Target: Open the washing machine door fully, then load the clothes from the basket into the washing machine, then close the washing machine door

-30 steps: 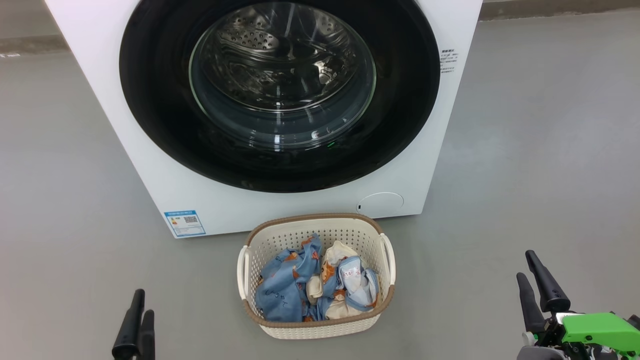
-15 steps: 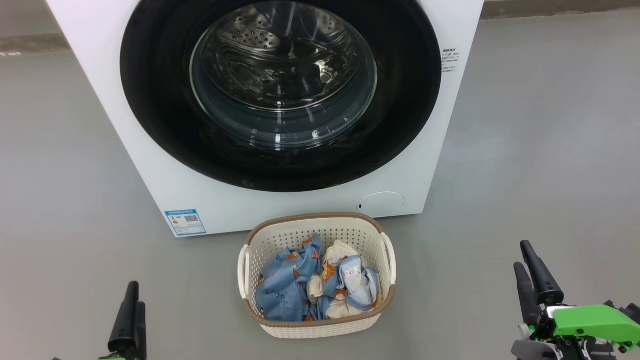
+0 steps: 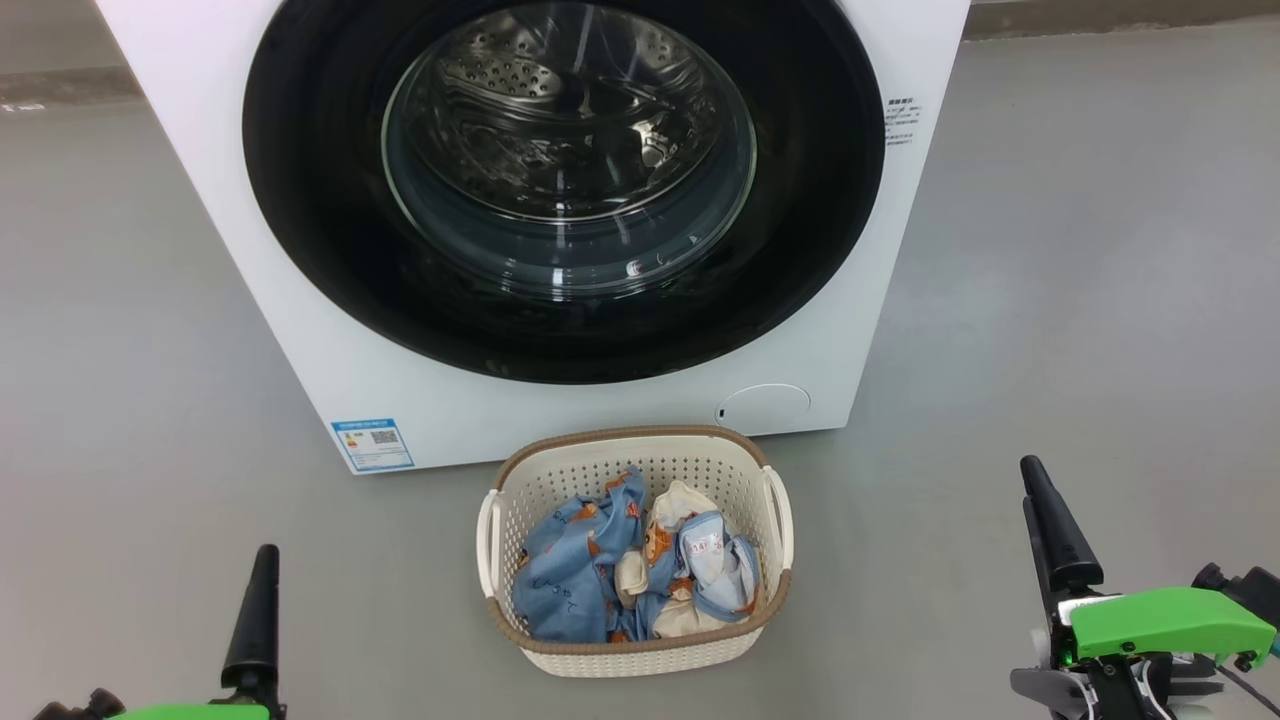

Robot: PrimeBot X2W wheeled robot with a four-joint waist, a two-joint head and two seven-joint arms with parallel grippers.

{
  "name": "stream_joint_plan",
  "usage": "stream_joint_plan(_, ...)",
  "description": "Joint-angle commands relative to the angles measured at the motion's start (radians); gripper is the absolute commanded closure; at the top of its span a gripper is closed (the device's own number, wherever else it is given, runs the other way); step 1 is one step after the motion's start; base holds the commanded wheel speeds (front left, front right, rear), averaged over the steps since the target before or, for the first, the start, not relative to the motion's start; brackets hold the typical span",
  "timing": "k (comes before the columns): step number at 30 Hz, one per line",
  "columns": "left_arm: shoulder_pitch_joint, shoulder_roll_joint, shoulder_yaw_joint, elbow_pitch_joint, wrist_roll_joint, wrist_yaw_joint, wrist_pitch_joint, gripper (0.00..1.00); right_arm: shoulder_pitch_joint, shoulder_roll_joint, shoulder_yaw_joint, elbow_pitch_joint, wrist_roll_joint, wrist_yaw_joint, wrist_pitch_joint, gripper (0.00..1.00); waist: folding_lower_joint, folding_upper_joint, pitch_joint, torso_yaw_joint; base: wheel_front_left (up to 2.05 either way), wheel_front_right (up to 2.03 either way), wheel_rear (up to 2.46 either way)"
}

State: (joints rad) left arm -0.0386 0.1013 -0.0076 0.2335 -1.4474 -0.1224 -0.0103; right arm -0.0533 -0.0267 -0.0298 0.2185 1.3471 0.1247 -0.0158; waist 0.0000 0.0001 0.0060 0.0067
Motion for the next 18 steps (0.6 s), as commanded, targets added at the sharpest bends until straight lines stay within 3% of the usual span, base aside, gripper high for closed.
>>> stream_joint_plan(1,-0.046,0.023,0.007,-0.035,0.018,-0.003,-0.009,0.00,-0.050,-0.012,0.015,-0.034,-0.030,0.002,-0.009,0.00,0.0000,-0.0001,0.000,0.000,0.00,0.00,0.00)
stream_joint_plan(18,-0.060,0.050,-0.005,-0.025,0.306,-0.004,-0.060,0.00,-0.070,-0.014,0.062,-0.025,-0.310,0.003,-0.059,0.00,0.0000,-0.0001,0.000,0.005,0.00,0.00,0.00)
